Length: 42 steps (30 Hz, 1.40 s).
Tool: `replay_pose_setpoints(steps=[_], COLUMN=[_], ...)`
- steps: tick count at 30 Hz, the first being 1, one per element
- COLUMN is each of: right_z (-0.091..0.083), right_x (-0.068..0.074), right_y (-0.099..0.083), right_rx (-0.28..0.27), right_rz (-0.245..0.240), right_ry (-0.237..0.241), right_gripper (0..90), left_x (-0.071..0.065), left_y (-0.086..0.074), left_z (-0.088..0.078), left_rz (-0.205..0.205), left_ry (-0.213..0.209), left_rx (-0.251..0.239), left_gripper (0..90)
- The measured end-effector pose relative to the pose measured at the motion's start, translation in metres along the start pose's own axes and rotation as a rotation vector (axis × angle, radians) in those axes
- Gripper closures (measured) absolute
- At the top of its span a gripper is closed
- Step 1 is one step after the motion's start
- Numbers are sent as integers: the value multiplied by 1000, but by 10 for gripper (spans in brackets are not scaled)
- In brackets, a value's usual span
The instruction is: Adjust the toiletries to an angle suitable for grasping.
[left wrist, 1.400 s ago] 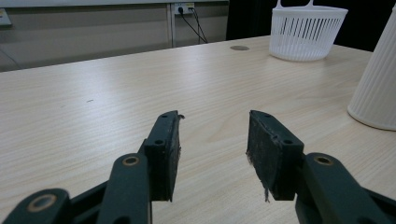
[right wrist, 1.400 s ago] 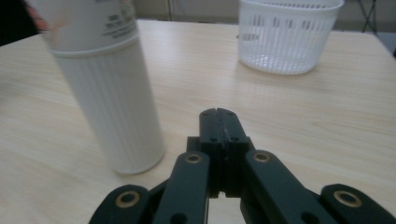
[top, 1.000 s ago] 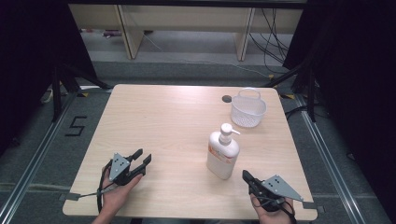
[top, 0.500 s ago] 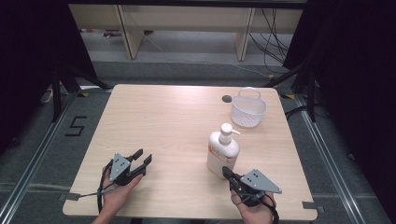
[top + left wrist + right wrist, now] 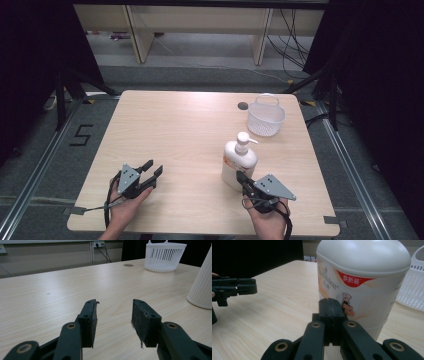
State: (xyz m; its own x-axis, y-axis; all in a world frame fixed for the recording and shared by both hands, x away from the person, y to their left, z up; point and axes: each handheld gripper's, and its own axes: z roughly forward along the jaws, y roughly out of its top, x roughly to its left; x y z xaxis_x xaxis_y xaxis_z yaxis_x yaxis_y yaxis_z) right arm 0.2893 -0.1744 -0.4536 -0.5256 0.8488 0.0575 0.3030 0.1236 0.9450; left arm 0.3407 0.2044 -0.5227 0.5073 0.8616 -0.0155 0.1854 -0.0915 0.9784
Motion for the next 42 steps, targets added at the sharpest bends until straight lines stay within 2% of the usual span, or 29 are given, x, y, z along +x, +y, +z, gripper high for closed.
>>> replay_pose_setpoints(steps=[4, 5, 6, 8, 9, 10, 11, 13, 15, 16, 18, 20, 22, 25, 28, 34, 36, 37, 40, 42], right_z=[-2, -2, -3, -3, -3, -3, -2, -4, -4, -5, -6, -7, -7, -8, -6, -13, -18, -21, -24, -27], right_x=[0, -3, -3, -4, -4, -7, -7, -11, -12, -16, -20, -21, -25, -29, -28, -25, -22, -22, -21, -20], right_y=[0, 1, 1, 2, 2, 3, 3, 5, 5, 6, 7, 8, 9, 9, 8, 8, 9, 9, 10, 12], right_rx=[6, -4, 2, -6, -5, -11, -17, -11, -9, -18, -25, -15, -13, -15, -26, -33, -60, -67, -77, -102], right_rz=[20, 1, 4, 5, 25, 6, 30, 17, 40, 21, 20, 20, 51, 33, 59, 41, 57, 38, 47, 64], right_ry=[-13, -27, -40, -38, -35, -45, -50, -68, -72, -99, -117, -117, -133, -159, -143, -166, -175, -187, -190, -205], right_gripper=[900, 900, 900, 900, 900, 900, 900, 900, 900, 900, 900, 900, 900, 900, 900, 900, 863, 852, 821, 744], left_x=[0, 0, 0, 0, 0, 0, 0, 0, 0, 0, 0, 0, 0, 0, 0, 0, 0, 0, 0, 0], left_y=[0, 0, 0, 0, 0, 0, 0, 0, 0, 0, 0, 0, 0, 0, 0, 0, 0, 0, 0, 0], left_z=[0, 0, 0, 0, 0, 0, 0, 0, 0, 0, 0, 0, 0, 0, 0, 0, 1, 1, 2, 1], left_rz=[-1, -1, -1, 0, 0, 0, -1, -1, -1, 0, -1, -2, -2, -2, -2, -5, -7, -8, -12, -11], left_ry=[-2, -2, -2, -2, -2, -2, -2, -1, -1, -3, -4, -4, -4, -4, -3, -3, -2, -2, -2, 0], left_rx=[-1, 0, 1, 1, 0, -2, -3, -1, 0, -3, -4, -4, -4, -3, 1, 0, 2, 3, 2, 0], left_gripper=[543, 543, 543, 543, 543, 543, 543, 543, 543, 543, 543, 543, 543, 543, 543, 543, 543, 543, 543, 543])
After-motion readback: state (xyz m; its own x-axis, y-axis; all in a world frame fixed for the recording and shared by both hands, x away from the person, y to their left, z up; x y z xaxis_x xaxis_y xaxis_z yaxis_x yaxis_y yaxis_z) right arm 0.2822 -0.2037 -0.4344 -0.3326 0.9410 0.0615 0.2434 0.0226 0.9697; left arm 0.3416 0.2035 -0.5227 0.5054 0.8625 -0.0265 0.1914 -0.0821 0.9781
